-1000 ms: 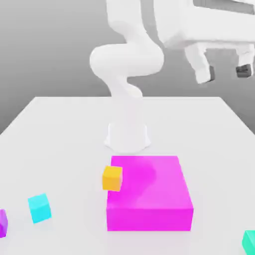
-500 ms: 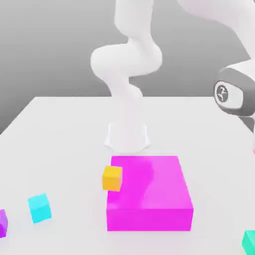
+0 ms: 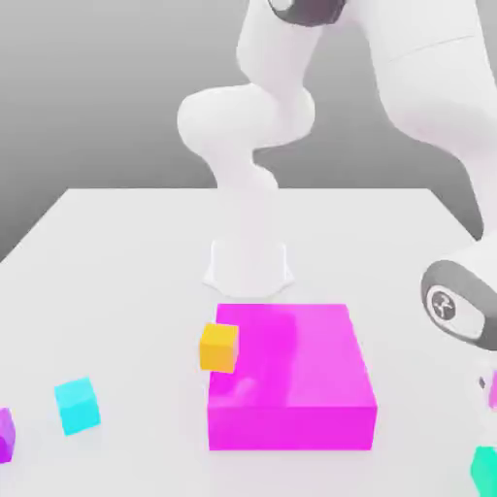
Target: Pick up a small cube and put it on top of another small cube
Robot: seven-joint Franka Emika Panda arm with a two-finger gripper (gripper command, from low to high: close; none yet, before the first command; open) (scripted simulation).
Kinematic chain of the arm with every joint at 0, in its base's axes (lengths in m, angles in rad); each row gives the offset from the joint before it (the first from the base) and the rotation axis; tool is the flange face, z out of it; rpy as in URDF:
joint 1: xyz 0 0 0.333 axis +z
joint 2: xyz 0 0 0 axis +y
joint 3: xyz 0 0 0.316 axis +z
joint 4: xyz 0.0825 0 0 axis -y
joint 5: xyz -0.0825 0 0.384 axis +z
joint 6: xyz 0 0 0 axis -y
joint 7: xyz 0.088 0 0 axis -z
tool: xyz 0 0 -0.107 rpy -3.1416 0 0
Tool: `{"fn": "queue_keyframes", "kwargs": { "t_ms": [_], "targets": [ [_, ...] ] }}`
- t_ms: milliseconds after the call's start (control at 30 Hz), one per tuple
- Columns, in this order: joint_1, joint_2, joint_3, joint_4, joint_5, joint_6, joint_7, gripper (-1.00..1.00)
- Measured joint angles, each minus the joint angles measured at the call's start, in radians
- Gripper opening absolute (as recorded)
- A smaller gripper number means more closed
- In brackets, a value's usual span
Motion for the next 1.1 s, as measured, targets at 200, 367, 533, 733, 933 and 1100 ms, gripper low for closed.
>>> {"fn": "queue_keyframes", "kwargs": {
  "t_ms": [200, 367, 533, 733, 933, 1100],
  "targets": [
    [-0.061, -0.210, -0.032, -0.114, 0.037, -0.097, -0.015, -1.00],
    [-0.128, -0.386, -0.097, -0.247, 0.055, -0.141, -0.016, -1.00],
    [-0.240, -0.560, -0.147, -0.382, 0.042, -0.182, 0.004, -1.00],
    [-0.324, -0.769, -0.197, -0.546, 0.001, -0.225, 0.044, -1.00],
    [-0.435, -0.956, -0.233, -0.704, -0.049, -0.248, 0.090, -1.00],
    [-0.440, -0.827, -0.248, -0.756, -0.045, -0.068, 0.085, -1.00]
  ]
}}
